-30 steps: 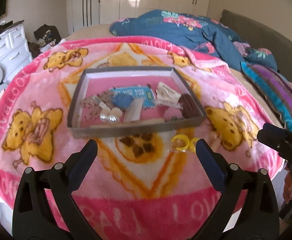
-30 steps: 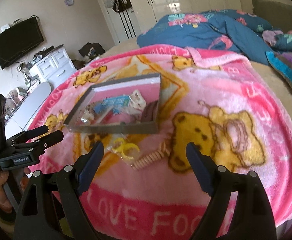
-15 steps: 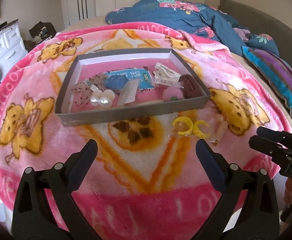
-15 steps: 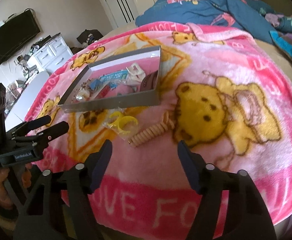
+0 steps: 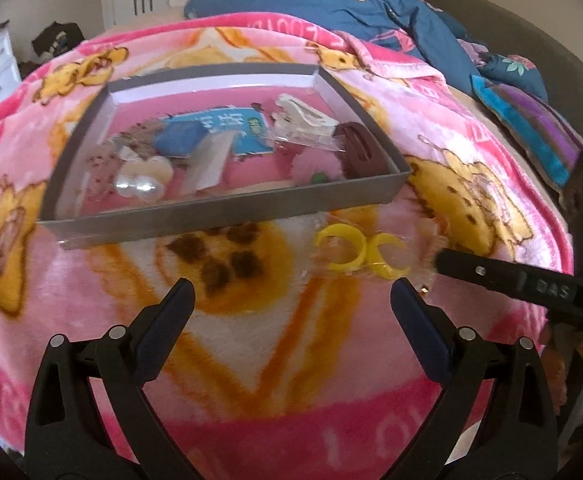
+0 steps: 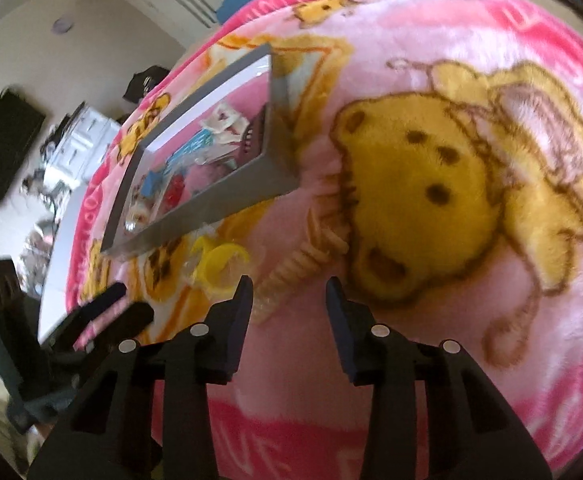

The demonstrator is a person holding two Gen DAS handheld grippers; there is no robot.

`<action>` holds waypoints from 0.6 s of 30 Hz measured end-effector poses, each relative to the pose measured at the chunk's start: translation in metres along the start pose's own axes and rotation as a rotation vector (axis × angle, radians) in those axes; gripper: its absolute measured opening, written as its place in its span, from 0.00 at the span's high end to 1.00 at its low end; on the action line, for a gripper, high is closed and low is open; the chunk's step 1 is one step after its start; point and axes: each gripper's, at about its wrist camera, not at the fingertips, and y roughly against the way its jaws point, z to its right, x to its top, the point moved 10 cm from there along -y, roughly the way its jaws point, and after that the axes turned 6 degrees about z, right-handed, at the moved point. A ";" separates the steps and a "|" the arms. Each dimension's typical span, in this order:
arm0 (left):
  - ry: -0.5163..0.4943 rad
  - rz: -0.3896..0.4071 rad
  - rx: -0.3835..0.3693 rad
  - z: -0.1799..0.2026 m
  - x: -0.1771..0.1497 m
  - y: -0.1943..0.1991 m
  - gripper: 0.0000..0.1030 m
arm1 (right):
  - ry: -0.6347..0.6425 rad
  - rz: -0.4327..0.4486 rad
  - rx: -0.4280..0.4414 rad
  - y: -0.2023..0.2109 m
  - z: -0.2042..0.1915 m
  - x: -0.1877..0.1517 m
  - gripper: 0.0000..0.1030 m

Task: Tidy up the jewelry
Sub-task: 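Grasp the coiled tan spring tie with the right tool while the left tool grasps the yellow-ring packet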

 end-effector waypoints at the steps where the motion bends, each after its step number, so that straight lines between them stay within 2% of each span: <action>1: 0.005 -0.009 -0.008 0.002 0.000 -0.004 0.11 | -0.019 -0.001 -0.004 -0.004 0.002 0.003 0.64; 4: 0.003 -0.027 -0.025 0.008 0.003 -0.015 0.11 | -0.064 -0.002 -0.005 -0.013 0.007 0.010 0.64; 5: 0.004 -0.039 -0.031 0.010 0.003 -0.019 0.11 | -0.079 -0.002 -0.001 -0.015 0.009 0.012 0.67; 6: 0.008 -0.045 -0.037 0.012 0.003 -0.022 0.11 | -0.078 0.004 -0.002 -0.016 0.009 0.014 0.76; 10: 0.027 -0.090 -0.072 0.022 0.001 -0.040 0.14 | -0.048 0.067 -0.022 -0.009 0.015 0.031 0.77; 13: -0.004 -0.106 -0.049 0.027 -0.001 -0.050 0.19 | 0.001 0.114 -0.063 0.000 0.022 0.042 0.78; 16: -0.029 -0.101 -0.047 0.035 0.000 -0.054 0.34 | 0.024 0.150 -0.075 0.009 0.026 0.051 0.78; 17: -0.037 -0.098 -0.053 0.039 0.001 -0.054 0.46 | 0.030 0.158 -0.075 0.011 0.027 0.053 0.78; 18: -0.049 -0.095 -0.042 0.042 0.003 -0.054 0.52 | 0.037 0.169 -0.077 0.014 0.027 0.055 0.78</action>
